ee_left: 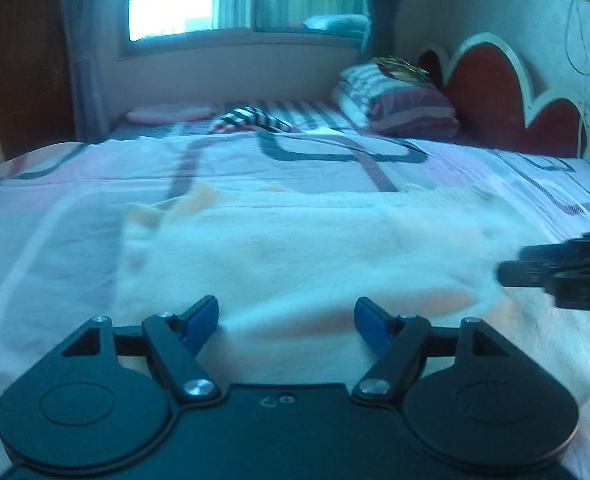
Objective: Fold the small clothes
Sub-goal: 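Open both grippers and smooth the folded sweater flat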
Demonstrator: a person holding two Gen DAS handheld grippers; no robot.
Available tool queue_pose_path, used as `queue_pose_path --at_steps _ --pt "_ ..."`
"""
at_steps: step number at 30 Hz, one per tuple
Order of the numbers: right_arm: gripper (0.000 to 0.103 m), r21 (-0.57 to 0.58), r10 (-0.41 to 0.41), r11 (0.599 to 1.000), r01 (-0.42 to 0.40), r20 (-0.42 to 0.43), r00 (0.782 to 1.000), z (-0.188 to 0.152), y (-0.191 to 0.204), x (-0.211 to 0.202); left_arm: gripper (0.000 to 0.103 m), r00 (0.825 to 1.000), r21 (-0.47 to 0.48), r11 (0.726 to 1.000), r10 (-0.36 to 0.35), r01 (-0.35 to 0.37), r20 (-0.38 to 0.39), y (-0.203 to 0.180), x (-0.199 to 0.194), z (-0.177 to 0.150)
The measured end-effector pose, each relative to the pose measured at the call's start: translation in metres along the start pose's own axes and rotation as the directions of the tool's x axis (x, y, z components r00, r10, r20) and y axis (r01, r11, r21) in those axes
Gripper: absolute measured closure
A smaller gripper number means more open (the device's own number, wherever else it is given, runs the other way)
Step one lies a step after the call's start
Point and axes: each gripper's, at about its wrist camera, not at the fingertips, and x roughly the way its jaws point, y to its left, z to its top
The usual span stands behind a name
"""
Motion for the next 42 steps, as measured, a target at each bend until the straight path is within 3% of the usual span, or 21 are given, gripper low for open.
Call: queue_pose_path --at_steps 2,5,8,11,12,13,17,20,24,26,28,33,35,40,42 --pt "0.064 -0.021 0.026 0.999 -0.027 -0.039 0.999 -0.012 0.008 -0.003 0.03 0.999 -0.043 0.999 0.015 -0.017 -0.038 0.007 -0.001 -0.013" --pt "0.064 -0.079 -0.039 0.996 0.035 -0.048 0.998 -0.029 0.027 -0.008 0.03 0.999 -0.048 0.998 0.04 -0.04 -0.019 0.003 -0.016 -0.022" --pt "0.064 -0.009 0.042 0.999 -0.042 -0.006 0.999 -0.034 0.036 -0.033 0.03 1.0 -0.056 0.998 0.002 -0.001 0.013 -0.006 -0.043 -0.026" --pt "0.064 -0.038 0.072 0.997 -0.073 -0.028 0.997 -0.044 0.059 -0.038 0.03 0.999 0.0 0.999 -0.042 0.042 0.006 -0.031 -0.054 -0.034" --pt "0.067 -0.042 0.072 0.996 -0.074 -0.036 0.997 -0.048 0.066 -0.037 0.036 0.999 0.017 0.999 -0.044 0.044 -0.006 -0.038 -0.053 -0.037" --pt "0.078 -0.033 0.068 0.997 -0.07 -0.053 0.996 -0.051 0.07 -0.034 0.04 0.999 0.024 0.999 -0.034 0.035 -0.025 -0.043 -0.051 -0.04" --pt "0.081 -0.019 0.053 0.998 -0.054 -0.061 0.997 -0.06 0.074 -0.036 0.038 0.998 -0.009 0.999 -0.036 0.036 -0.042 -0.037 -0.047 -0.05" --pt "0.081 -0.018 0.01 1.0 -0.011 -0.056 0.998 -0.061 0.061 -0.044 0.037 0.999 -0.013 1.0 -0.007 0.006 -0.043 -0.026 -0.054 -0.053" --pt "0.081 0.061 -0.134 0.989 0.138 -0.059 0.989 -0.07 0.015 -0.063 0.038 0.998 -0.072 0.997 0.035 -0.038 -0.043 0.005 -0.067 -0.062" --pt "0.081 0.104 -0.17 0.978 0.178 -0.079 0.982 -0.078 -0.008 -0.07 0.042 0.999 -0.126 0.992 0.019 -0.024 -0.04 0.019 -0.073 -0.064" --pt "0.081 0.136 -0.148 0.978 0.157 -0.077 0.986 -0.081 -0.018 -0.074 0.042 0.999 -0.114 0.993 0.027 -0.032 -0.043 0.018 -0.073 -0.064" --pt "0.081 0.083 -0.175 0.98 0.179 -0.057 0.983 -0.074 -0.007 -0.082 0.041 0.997 -0.088 0.994 0.059 -0.064 -0.053 0.008 -0.073 -0.057" --pt "0.081 0.079 -0.182 0.979 0.19 -0.095 0.979 -0.079 -0.01 -0.076 0.041 0.995 -0.062 0.995 0.071 -0.076 -0.07 0.007 -0.069 -0.061" --pt "0.081 0.096 -0.174 0.979 0.179 -0.06 0.983 -0.079 -0.012 -0.083 0.041 0.995 -0.074 0.994 0.069 -0.075 -0.073 0.008 -0.071 -0.062" --pt "0.081 0.103 -0.171 0.978 0.179 -0.083 0.982 -0.081 -0.014 -0.079 0.041 0.995 -0.076 0.994 0.073 -0.078 -0.071 0.008 -0.071 -0.062"
